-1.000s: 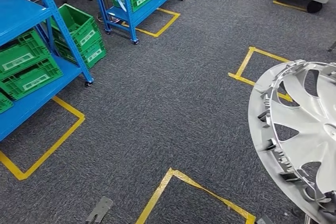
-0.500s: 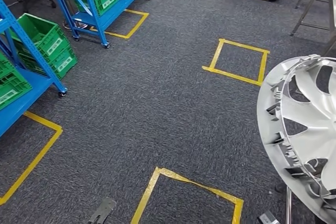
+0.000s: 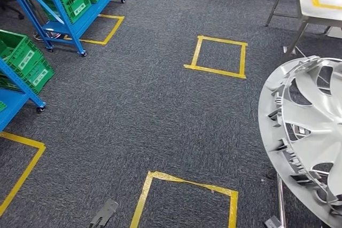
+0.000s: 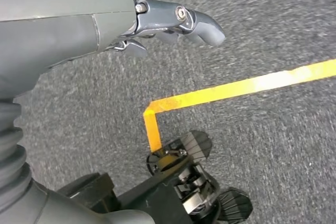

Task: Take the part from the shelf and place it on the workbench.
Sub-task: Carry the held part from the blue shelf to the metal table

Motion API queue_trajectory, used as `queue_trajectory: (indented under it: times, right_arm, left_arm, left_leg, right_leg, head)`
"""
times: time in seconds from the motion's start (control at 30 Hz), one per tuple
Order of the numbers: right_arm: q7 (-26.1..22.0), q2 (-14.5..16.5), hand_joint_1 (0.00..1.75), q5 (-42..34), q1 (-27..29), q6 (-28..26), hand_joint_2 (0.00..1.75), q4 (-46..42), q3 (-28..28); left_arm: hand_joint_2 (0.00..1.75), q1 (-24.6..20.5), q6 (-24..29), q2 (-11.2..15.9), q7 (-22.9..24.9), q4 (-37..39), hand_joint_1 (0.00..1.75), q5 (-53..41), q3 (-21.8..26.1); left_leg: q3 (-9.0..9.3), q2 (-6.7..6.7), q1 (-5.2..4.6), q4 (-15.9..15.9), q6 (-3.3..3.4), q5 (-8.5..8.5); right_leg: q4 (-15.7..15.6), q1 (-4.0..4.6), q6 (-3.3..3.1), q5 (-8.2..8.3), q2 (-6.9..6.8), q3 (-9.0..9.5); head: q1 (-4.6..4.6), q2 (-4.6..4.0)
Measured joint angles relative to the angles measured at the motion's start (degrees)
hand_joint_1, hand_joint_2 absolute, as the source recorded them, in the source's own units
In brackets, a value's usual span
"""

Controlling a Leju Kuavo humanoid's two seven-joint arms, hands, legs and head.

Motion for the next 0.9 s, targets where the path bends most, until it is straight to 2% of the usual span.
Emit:
queue_trajectory:
  times: [0.07, 0.13, 0.2, 0.23, 0.27, 0.3, 0.33, 0.37, 0.4, 0.43, 0.5, 0.57, 0.6, 0.63, 0.7, 0.77, 0.8, 0.83, 0.87, 0.9]
  right_arm:
    - [0.15, 0.02, 1.75, 0.03, 0.13, 0.00, 1.75, -0.01, -0.11]
    - [0.26, 0.07, 1.75, 0.04, 0.17, 0.00, 1.75, -0.02, -0.27]
    - [0.23, 0.14, 1.75, -0.01, 0.09, 0.00, 1.75, -0.01, -0.38]
    - [0.19, 0.17, 1.75, -0.05, 0.06, 0.00, 1.75, 0.01, -0.43]
    - [0.14, 0.19, 1.75, -0.09, 0.06, 0.00, 1.75, 0.04, -0.47]
    - [0.10, 0.19, 1.75, -0.14, 0.07, 0.00, 1.75, 0.09, -0.51]
    - [0.06, 0.19, 1.75, -0.17, 0.08, 0.00, 1.75, 0.16, -0.55]
    - [0.03, 0.19, 1.75, -0.21, 0.08, 0.00, 1.75, 0.23, -0.57]
    - [0.01, 0.19, 1.75, -0.26, 0.08, 0.00, 1.75, 0.28, -0.58]
    - [-0.01, 0.19, 1.75, -0.29, 0.05, 0.00, 1.75, 0.32, -0.58]
    - [-0.01, 0.19, 1.75, -0.39, 0.02, 0.00, 1.75, 0.34, -0.58]
    - [0.00, 0.19, 1.75, -0.46, 0.08, 0.00, 1.75, 0.35, -0.58]
    - [0.01, 0.19, 1.75, -0.48, 0.17, 0.00, 1.75, 0.35, -0.58]
    - [0.03, 0.19, 1.75, -0.44, 0.20, 0.00, 1.75, 0.36, -0.57]
    - [0.15, 0.19, 1.75, -0.32, 0.09, 0.00, 1.75, 0.38, -0.51]
    - [0.33, 0.19, 1.75, -0.21, -0.01, 0.00, 1.75, 0.45, -0.46]
    - [0.43, 0.19, 1.75, -0.20, 0.03, 0.00, 1.75, 0.48, -0.46]
    - [0.49, 0.19, 1.75, -0.21, 0.06, 0.00, 1.75, 0.50, -0.48]
    - [0.56, 0.19, 1.75, -0.23, 0.06, 0.00, 1.75, 0.51, -0.49]
    - [0.64, 0.19, 1.75, -0.26, 0.00, 0.00, 1.75, 0.51, -0.50]
  left_arm:
    - [1.75, -0.04, 0.13, -0.05, -0.14, 0.00, 0.00, -0.22, -0.01]
    - [1.75, -0.04, 0.32, -0.11, -0.15, 0.00, 0.00, -0.36, -0.01]
    - [1.75, 0.20, 0.57, -0.13, -0.15, 0.01, 0.00, -0.37, 0.00]
    - [1.75, 0.41, 0.71, -0.13, -0.15, 0.01, 0.00, -0.37, 0.00]
    - [1.75, 0.63, 0.87, -0.13, -0.15, 0.02, 0.00, -0.37, 0.00]
    - [1.75, 0.79, 1.03, -0.13, -0.15, 0.02, 0.00, -0.38, 0.00]
    - [1.75, 0.87, 1.20, -0.13, -0.15, 0.02, 0.00, -0.40, 0.01]
    - [1.75, 0.88, 1.42, -0.12, -0.15, 0.02, 0.00, -0.42, 0.01]
    - [1.75, 0.86, 1.72, -0.07, -0.15, 0.02, 0.00, -0.45, 0.01]
    - [1.75, 0.83, 2.01, -0.03, -0.11, 0.02, 0.00, -0.48, 0.01]
    - [1.75, 0.80, 2.49, 0.04, 0.03, 0.02, 0.00, -0.57, 0.01]
    - [1.75, 0.76, 2.80, 0.03, 0.13, 0.02, 0.00, -0.73, 0.02]
    - [1.75, 0.72, 2.99, 0.04, 0.11, 0.01, 0.00, -0.85, 0.02]
    - [1.75, 0.68, 3.19, 0.04, 0.08, 0.01, 0.00, -1.00, 0.03]
    - [1.75, 0.75, 3.51, 0.05, 0.02, 0.02, 0.00, -1.36, 0.03]
    - [1.75, 0.99, 3.87, 0.04, 0.16, 0.02, 0.00, -1.64, 0.03]
    - [1.75, 1.05, 4.14, 0.02, 0.39, 0.02, 0.00, -1.76, 0.03]
    - [1.75, 1.04, 4.48, -0.01, 0.70, 0.02, 0.00, -1.88, 0.03]
    - [1.75, 1.00, 4.83, -0.07, 0.98, 0.02, 0.00, -2.01, 0.03]
    - [1.75, 0.96, 5.13, -0.10, 1.16, 0.02, 0.00, -2.14, 0.04]
  left_leg:
    - [0.09, 0.53, 0.15, 0.03, -0.60, -0.20]
    - [-0.89, -1.00, 0.33, 2.29, -1.15, -2.03]
    - [-4.17, -3.40, 0.36, 9.25, -1.22, -5.78]
    - [-6.24, -4.01, 0.35, 13.34, -1.15, -7.41]
    - [-7.82, -4.31, 0.35, 16.21, -1.05, -8.07]
    - [-8.50, -4.48, 0.34, 17.04, -0.91, -7.49]
    - [-8.15, -4.66, 0.33, 15.68, -0.74, -5.85]
    - [-6.86, -5.09, 0.33, 12.45, -0.52, -3.53]
    - [-5.20, -6.22, 0.37, 8.52, -0.27, -1.36]
    - [-3.67, -7.46, 0.51, 4.85, -0.11, 0.01]
    - [-2.24, -9.16, 0.57, 1.23, 0.03, 0.72]
    - [-2.12, -8.34, 0.50, 0.76, 0.37, 0.75]
    - [-2.04, -7.77, 0.54, 0.58, 0.70, 0.87]
    - [-1.95, -7.13, 0.61, 0.40, 1.04, 0.98]
    - [-1.82, -5.74, 0.54, 0.29, 1.44, 0.97]
    - [-1.76, -4.21, 0.41, 0.31, 1.56, 0.87]
    - [-1.73, -3.51, 0.40, 0.33, 1.53, 0.81]
    - [-1.63, -2.86, 0.41, 0.33, 1.45, 0.73]
    - [-1.46, -2.26, 0.44, 0.34, 1.31, 0.60]
    - [-1.23, -1.71, 0.40, 0.36, 1.06, 0.42]
  right_leg:
    - [0.04, 0.00, -1.04, 0.12, 1.19, -0.36]
    - [-0.06, -0.11, -1.89, 0.32, 2.25, -0.55]
    - [-0.12, -0.11, -2.44, 0.42, 3.33, -0.64]
    - [-0.12, -0.04, -2.61, 0.44, 3.97, -0.70]
    - [-0.11, 0.02, -2.68, 0.45, 4.68, -0.72]
    - [-0.11, 0.07, -2.70, 0.47, 5.46, -0.71]
    - [-0.11, 0.10, -2.67, 0.49, 6.23, -0.67]
    - [-0.10, 0.10, -2.60, 0.53, 6.99, -0.61]
    - [-0.09, 0.07, -2.48, 0.57, 7.66, -0.62]
    - [0.06, 0.13, -2.28, 0.58, 8.28, -0.74]
    - [0.14, 0.02, -1.59, 0.77, 9.40, -1.22]
    - [-0.02, -0.23, -0.79, 1.07, 10.33, -1.74]
    - [0.31, -0.21, -0.48, 0.90, 9.77, -2.09]
    - [1.55, -0.13, -0.22, 0.17, 8.53, -2.81]
    - [7.77, 0.00, 0.21, -3.08, 5.08, -5.82]
    - [14.76, -0.09, 0.56, -5.92, 3.58, -9.13]
    - [15.90, -0.12, 0.67, -5.96, 3.34, -9.62]
    - [14.88, -0.17, 0.73, -5.00, 3.13, -8.94]
    - [11.76, -0.22, 0.77, -3.31, 2.68, -7.11]
    - [7.65, -0.17, 0.81, -1.87, 1.56, -4.77]
  head:
    - [-0.12, 0.00]
    - [-0.29, 0.00]
    - [-0.51, 0.00]
    - [-0.54, 0.00]
    - [-0.55, 0.00]
    - [-0.54, 0.00]
    - [-0.54, 0.00]
    - [-0.55, 0.00]
    - [-0.55, 0.00]
    - [-0.52, 0.00]
    - [-0.49, 0.00]
    - [-0.50, 0.00]
    - [-0.41, 0.00]
    - [-0.23, 0.00]
    - [0.04, 0.00]
    - [0.06, 0.00]
    - [0.08, 0.00]
    - [0.08, 0.00]
    - [0.09, 0.00]
    - [0.10, 0.00]
